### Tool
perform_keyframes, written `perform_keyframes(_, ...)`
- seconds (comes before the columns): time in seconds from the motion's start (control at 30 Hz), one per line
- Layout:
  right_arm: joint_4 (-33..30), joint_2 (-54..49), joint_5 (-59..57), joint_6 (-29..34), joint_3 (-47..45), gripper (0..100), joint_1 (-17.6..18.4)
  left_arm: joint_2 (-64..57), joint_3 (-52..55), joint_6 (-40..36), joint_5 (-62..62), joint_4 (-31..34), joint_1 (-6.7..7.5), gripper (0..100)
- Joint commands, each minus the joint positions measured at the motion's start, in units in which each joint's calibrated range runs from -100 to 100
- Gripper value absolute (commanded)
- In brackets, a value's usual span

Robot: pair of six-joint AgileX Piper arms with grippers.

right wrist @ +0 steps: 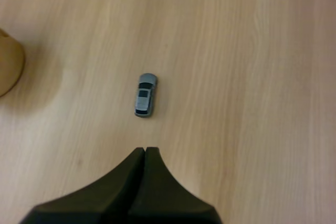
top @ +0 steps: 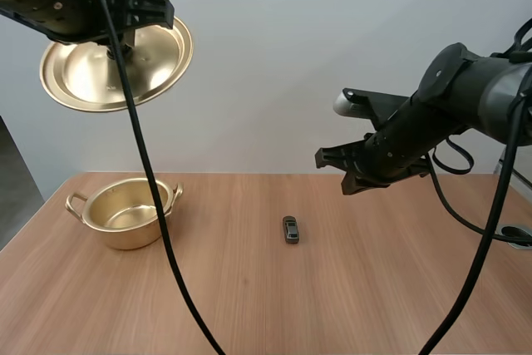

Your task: Open the pot, put the car inside, and close it

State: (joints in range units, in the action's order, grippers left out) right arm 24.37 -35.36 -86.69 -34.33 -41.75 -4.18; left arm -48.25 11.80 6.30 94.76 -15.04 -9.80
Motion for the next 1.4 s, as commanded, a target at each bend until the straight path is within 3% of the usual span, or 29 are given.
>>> perform_keyframes(0.0,8.62,-0.08,-3.12,-5.18,0.05,0,0.01,-4.57,0.00,0.11,0.30,0.72,-0.01,0)
perform_keyframes(0.03,10.01,-0.08,-3.99,-7.09,0.05,2,0.01,-4.69,0.00,0.11,1.12,1.01,-0.01,0)
perform_keyframes(0.1,11.76,-0.08,-5.56,-9.70,0.05,27,0.01,-4.38,0.00,0.11,3.54,1.98,-0.01,0)
perform_keyframes(0.23,12.73,-0.08,-8.64,-10.60,0.05,99,0.01,-3.49,0.00,0.11,5.24,3.45,-0.01,0)
perform_keyframes(0.33,13.09,-0.08,-5.05,-10.25,0.05,100,0.01,-3.49,0.00,0.11,5.24,3.56,-0.01,0)
perform_keyframes(0.5,13.95,-0.08,12.64,-7.19,0.05,100,0.01,-3.49,0.00,0.11,5.24,3.54,-0.01,0)
perform_keyframes(0.57,14.86,-0.35,10.70,-5.67,0.05,100,0.01,-3.49,0.00,0.11,5.24,3.54,-0.01,0)
perform_keyframes(0.7,13.22,1.37,10.06,-9.51,-0.22,100,0.01,-3.49,0.00,0.11,5.24,3.67,-0.01,0)
perform_keyframes(0.87,8.63,11.59,4.48,-9.70,-0.22,100,0.01,-3.49,0.00,0.11,5.24,3.67,-0.01,0)
perform_keyframes(1.1,11.20,20.05,4.52,-12.22,-0.22,100,0.09,-3.49,0.00,0.11,5.24,4.57,-0.01,0)
perform_keyframes(1.37,9.04,24.28,9.88,-13.42,-0.22,100,4.92,-3.49,0.00,0.11,5.24,4.57,-0.01,0)
